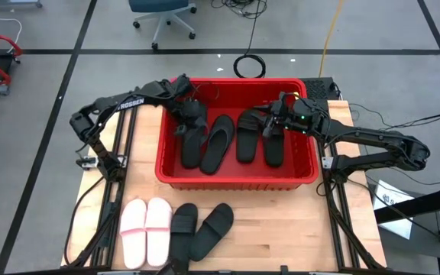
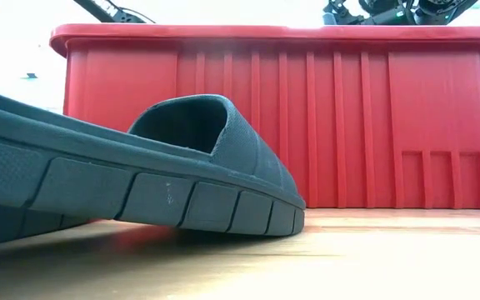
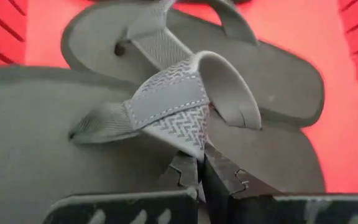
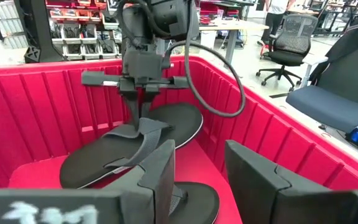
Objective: Pick and place slides into bin
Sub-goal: Put the black slipper into the red bin
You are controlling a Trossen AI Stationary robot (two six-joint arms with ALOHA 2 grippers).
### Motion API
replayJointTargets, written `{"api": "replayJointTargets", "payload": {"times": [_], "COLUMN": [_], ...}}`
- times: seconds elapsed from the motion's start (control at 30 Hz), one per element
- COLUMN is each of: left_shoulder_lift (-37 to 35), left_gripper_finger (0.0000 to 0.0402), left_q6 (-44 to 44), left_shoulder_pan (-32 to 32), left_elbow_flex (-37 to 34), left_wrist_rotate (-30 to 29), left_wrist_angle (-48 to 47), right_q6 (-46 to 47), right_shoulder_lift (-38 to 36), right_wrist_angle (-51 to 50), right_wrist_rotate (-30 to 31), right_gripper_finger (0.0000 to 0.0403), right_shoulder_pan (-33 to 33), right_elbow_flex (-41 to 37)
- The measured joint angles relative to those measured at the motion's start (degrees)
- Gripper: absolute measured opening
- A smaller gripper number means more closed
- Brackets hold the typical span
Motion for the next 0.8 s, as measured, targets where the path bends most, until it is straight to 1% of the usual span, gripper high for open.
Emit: {"api": "replayJointTargets", "payload": {"times": [0.13, 0.23, 0.37, 0.5, 0.7, 0.8], "left_shoulder_lift": [0.0, 0.0, 0.0, 0.0, 0.0, 0.0], "left_gripper_finger": [0.0000, 0.0000, 0.0000, 0.0002, 0.0018, 0.0025], "left_q6": [-0.9, -1.8, 1.0, 1.0, -0.4, 0.2], "left_shoulder_pan": [-0.5, -1.0, -1.8, -2.1, -2.6, -3.0], "left_elbow_flex": [-2.1, -2.9, -2.9, -2.9, -2.9, -2.9], "left_wrist_rotate": [-2.0, -4.9, -5.2, -5.4, -12.1, -13.2], "left_wrist_angle": [1.7, 4.2, 5.5, 5.9, 6.5, 6.8], "right_q6": [0.0, 0.0, 0.0, 0.0, 0.0, 0.0], "right_shoulder_lift": [0.0, 0.0, 0.0, 0.0, 0.0, 0.0], "right_wrist_angle": [0.0, 0.0, 0.0, 0.0, 0.0, 0.0], "right_wrist_rotate": [0.0, 0.0, 0.0, 0.0, 0.1, 0.1], "right_gripper_finger": [0.0130, 0.0130, 0.0130, 0.0130, 0.0130, 0.0130], "right_shoulder_pan": [0.0, 0.0, 0.0, 0.0, 0.0, 0.0], "right_elbow_flex": [0.0, 0.0, 0.0, 0.0, 0.0, 0.0]}}
